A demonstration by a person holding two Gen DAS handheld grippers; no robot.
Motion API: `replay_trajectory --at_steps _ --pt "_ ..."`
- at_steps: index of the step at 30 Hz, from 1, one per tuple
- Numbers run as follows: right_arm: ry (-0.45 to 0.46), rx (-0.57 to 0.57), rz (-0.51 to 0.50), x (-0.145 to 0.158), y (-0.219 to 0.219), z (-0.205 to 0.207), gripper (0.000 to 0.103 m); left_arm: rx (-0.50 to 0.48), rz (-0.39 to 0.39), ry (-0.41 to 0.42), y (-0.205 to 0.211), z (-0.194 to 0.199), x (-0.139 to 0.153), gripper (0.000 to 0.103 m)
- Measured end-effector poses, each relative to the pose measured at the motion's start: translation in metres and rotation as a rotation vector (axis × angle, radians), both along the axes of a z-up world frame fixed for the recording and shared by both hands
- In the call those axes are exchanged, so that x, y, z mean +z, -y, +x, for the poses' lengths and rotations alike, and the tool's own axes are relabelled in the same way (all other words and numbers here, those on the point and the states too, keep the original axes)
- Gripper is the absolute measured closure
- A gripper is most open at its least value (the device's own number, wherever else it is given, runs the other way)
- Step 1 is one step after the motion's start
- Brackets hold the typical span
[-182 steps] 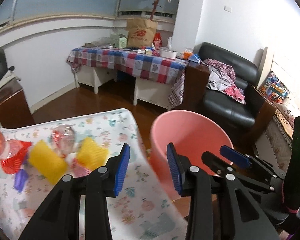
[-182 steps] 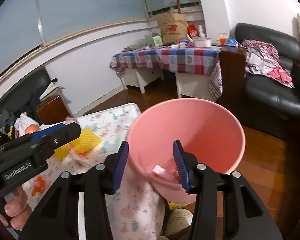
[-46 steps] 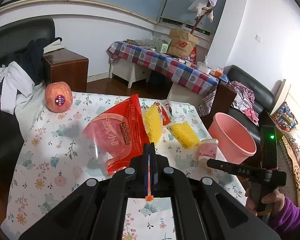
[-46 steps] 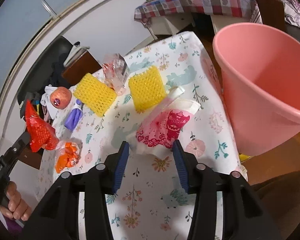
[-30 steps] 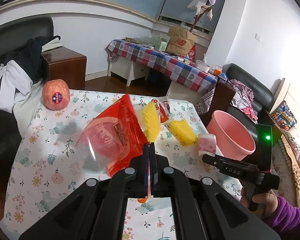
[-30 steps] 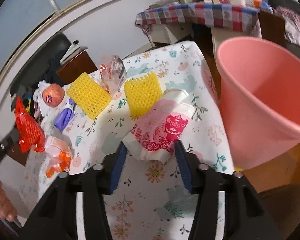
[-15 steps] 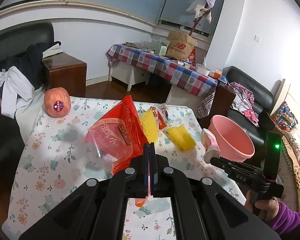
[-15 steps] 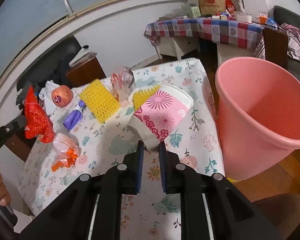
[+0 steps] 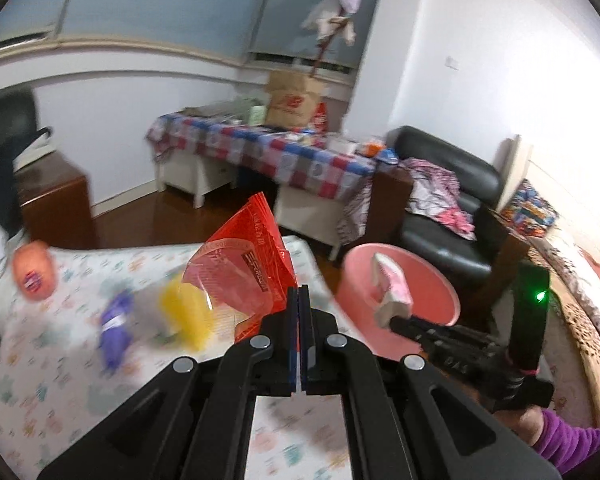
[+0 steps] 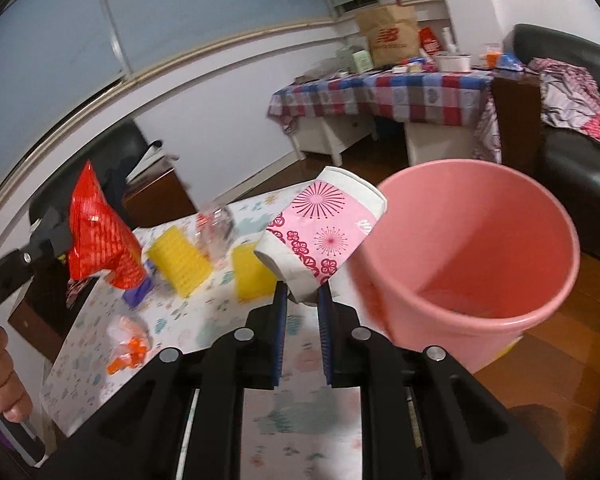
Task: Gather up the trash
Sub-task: 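Carry the red bag and paper cup over the pink bucket with both grippers, then open both grippers to drop the bag and cup into the bucket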
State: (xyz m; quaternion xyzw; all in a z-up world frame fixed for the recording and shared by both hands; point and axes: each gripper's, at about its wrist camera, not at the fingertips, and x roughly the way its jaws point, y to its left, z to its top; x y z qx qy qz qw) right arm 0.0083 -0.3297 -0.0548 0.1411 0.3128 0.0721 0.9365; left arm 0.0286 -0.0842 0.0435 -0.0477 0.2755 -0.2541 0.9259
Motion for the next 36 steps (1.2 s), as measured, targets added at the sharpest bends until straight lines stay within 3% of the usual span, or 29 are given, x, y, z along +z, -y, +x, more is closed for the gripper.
replay_trajectory --at_steps 10,17,28,36 --pt "-0.027 -0.145 0.027 -0.013 0.066 -0.004 0.088 -0.21 -0.01 0.021 0.113 0.017 0.001 0.103" --pt "-0.066 -0.187 0.026 -0.029 0.089 -0.001 0.088 -0.269 0.025 -0.051 0.175 0.039 -0.027 0.103" --pt "-0.08 -0.191 0.05 -0.037 0.1 -0.002 0.087 -0.27 0.058 -0.19 0.206 0.065 -0.072 0.103" --pt "-0.093 -0.192 0.052 -0.036 0.1 -0.001 0.087 -0.259 0.062 -0.202 0.204 0.063 -0.077 0.102"
